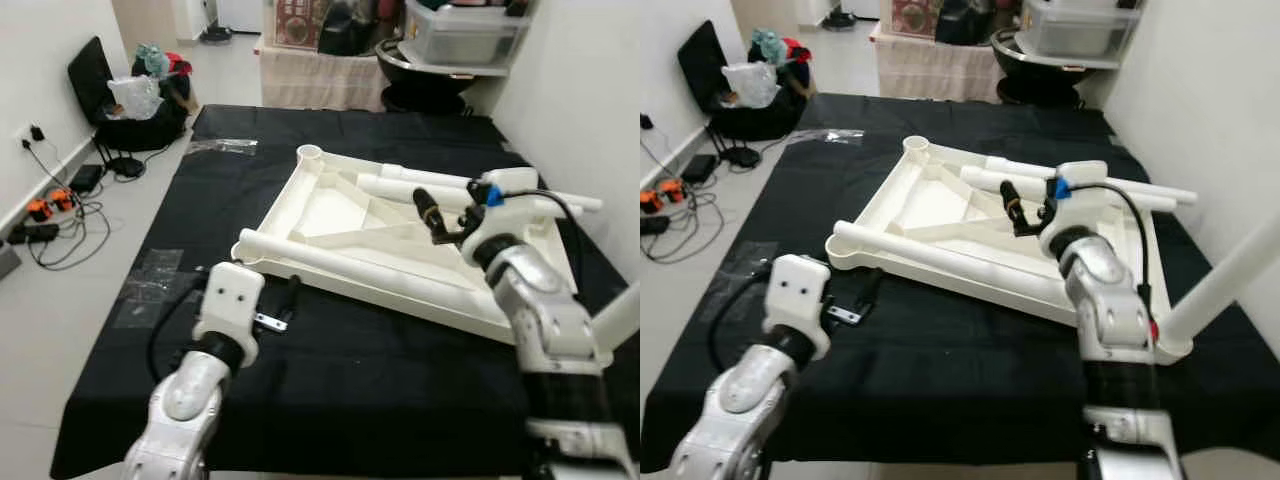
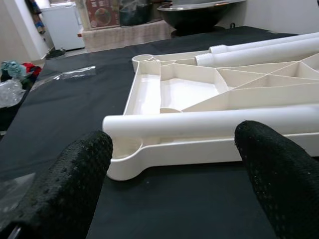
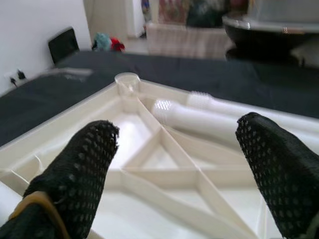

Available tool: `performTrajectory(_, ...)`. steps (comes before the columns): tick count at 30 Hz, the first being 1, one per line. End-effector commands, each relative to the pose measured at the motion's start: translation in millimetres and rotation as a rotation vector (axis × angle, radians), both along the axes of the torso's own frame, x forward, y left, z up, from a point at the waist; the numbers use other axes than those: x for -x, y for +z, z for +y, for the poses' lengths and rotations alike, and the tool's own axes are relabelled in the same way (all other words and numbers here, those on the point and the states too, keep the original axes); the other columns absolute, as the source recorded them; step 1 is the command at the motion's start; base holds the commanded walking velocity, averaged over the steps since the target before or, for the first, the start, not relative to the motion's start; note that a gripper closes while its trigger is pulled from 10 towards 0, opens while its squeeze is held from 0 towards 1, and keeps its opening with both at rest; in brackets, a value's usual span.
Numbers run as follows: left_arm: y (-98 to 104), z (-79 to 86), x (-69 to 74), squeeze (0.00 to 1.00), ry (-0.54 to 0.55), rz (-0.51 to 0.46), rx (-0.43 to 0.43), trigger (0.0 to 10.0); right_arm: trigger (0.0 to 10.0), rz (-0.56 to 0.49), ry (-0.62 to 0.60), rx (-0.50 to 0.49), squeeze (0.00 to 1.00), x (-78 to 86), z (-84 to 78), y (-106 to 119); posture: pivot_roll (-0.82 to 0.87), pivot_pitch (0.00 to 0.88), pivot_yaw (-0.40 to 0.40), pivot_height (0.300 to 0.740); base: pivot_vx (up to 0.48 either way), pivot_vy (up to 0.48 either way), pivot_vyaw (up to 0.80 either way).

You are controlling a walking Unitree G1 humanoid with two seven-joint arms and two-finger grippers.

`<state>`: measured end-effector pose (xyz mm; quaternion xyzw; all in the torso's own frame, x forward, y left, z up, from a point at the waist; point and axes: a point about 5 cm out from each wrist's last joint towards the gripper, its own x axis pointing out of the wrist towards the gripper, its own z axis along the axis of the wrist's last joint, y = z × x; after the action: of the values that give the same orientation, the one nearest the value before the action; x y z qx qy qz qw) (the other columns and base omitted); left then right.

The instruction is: Building children table

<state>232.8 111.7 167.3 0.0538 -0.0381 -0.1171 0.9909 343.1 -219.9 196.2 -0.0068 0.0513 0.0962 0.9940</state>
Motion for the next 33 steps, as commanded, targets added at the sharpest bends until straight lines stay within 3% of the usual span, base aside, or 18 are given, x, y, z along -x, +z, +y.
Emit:
performTrajectory(1,-1.3,-5.2,2.8,0.0,-0.032,0.018,0.015,10.0,10.0,0.148,-0.028,0.036,0.0,-2.5,-22.6,-11.8,0.06,0.032,-0.079,0.74,0.0,0.0,0.0)
performTrajectory(2,-1.3,-5.2,2.8,0.0,-0.032,0.018,0.015,10.0,10.0,0.148,-0.028,0.036,0.0,-2.5,-22.6,-11.8,0.06,0.032,-0.079,0.74,0.0,0.0,0.0)
performTrajectory(4,-0.7,-7.1,4.0,0.0,-0.041,0.019,0.019,10.0,10.0,0.334,-0.033,0.05,0.0,-1.6,-48.7,-20.8,0.06,0.042,-0.084,0.74,0.0,0.0,0.0)
performTrajectory(6,-0.7,-7.1,4.0,0.0,-0.041,0.019,0.019,10.0,10.0,0.334,-0.033,0.05,0.0,-1.6,-48.7,-20.8,0.06,0.042,-0.084,0.74,0.0,0.0,0.0)
performTrajectory(8,-0.6,-7.3,5.0,0.0,-0.04,0.022,0.015,10.0,10.0,0.41,-0.067,0.073,0.0,-1.5,-70.2,-23.0,0.07,0.051,-0.082,0.74,0.0,0.0,0.0)
performTrajectory(11,-0.5,-6.8,6.0,0.0,-0.04,0.024,0.009,10.0,10.0,0.424,-0.085,0.063,0.0,-3.5,-79.9,-19.7,0.07,0.053,-0.083,0.74,0.0,0.0,0.0)
performTrajectory(16,-0.2,-4.5,7.4,0.0,-0.034,0.028,0.005,10.0,10.0,0.463,-0.01,-0.095,0.0,-1.4,-94.3,-0.5,0.07,0.066,-0.074,0.74,0.0,0.0,0.0)
performTrajectory(22,-1.7,-4.6,8.0,0.0,-0.038,0.034,0.001,10.0,10.0,0.458,0.082,-0.2,0.0,6.7,-109.1,19.7,0.06,0.076,-0.064,0.74,0.0,0.0,0.0)
performTrajectory(26,-1.8,-5.1,7.5,0.0,-0.04,0.034,0.002,10.0,10.0,0.491,0.09,-0.187,0.0,14.0,-118.8,23.1,0.06,0.076,-0.061,0.74,0.0,0.0,0.0)
performTrajectory(28,-1.7,-4.7,7.1,0.0,-0.04,0.034,0.0,10.0,10.0,0.564,0.046,-0.123,0.0,24.4,-133.6,17.1,0.05,0.078,-0.055,0.74,0.0,0.0,0.0)
performTrajectory(33,-2.8,-5.6,7.6,0.0,-0.046,0.036,-0.006,10.0,10.0,0.64,0.003,-0.089,0.0,35.6,-145.4,9.0,0.04,0.081,-0.044,0.74,0.0,0.0,0.0)
